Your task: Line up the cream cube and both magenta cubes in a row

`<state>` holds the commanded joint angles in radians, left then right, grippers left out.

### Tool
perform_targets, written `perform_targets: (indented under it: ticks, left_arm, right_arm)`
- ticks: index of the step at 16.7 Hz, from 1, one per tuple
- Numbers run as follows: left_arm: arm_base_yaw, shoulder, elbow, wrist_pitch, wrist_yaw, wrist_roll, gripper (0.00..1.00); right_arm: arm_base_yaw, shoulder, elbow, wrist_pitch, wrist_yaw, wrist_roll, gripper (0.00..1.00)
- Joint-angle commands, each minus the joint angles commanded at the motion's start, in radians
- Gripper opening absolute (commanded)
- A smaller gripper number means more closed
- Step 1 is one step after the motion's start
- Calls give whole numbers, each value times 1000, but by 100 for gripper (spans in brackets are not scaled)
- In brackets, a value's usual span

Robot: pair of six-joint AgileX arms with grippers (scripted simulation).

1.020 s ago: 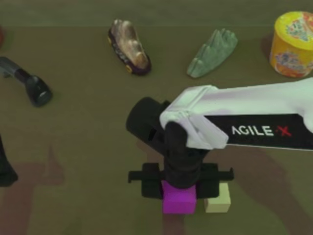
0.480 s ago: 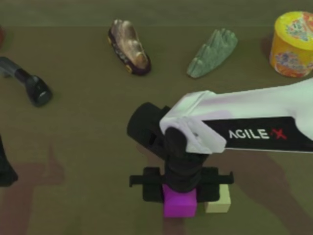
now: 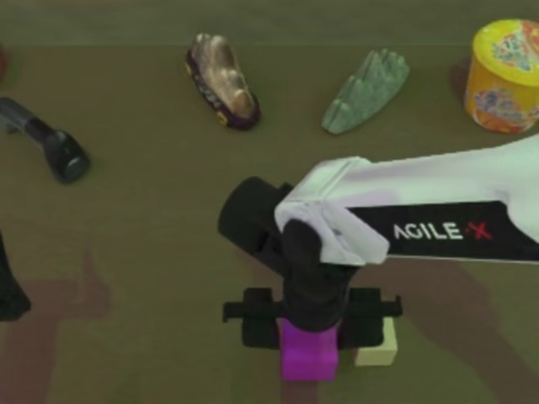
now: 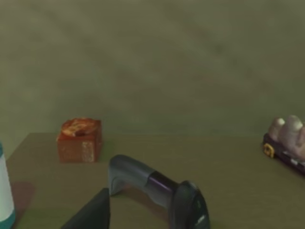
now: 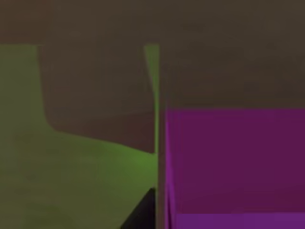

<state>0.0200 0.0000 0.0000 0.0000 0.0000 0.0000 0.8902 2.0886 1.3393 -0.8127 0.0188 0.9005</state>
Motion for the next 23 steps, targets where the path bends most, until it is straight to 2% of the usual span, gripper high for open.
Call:
perform_targets:
  ticks: [1,2,11,18,23]
  left_arm:
    - [0,0,0,0,0,0,100]
    - [0,0,0,0,0,0,100]
    - [0,0,0,0,0,0,100]
    - [0,0,0,0,0,0,100]
    - [0,0,0,0,0,0,100]
  right_arm:
    - [0,0,0,0,0,0,98]
    - [0,0,0,0,0,0,100]
    - [-2,-2,3,-4,0,0,100]
    - [9,-85,125,-217,-1,2,100]
    - [4,-99,143,-245,-1,0,100]
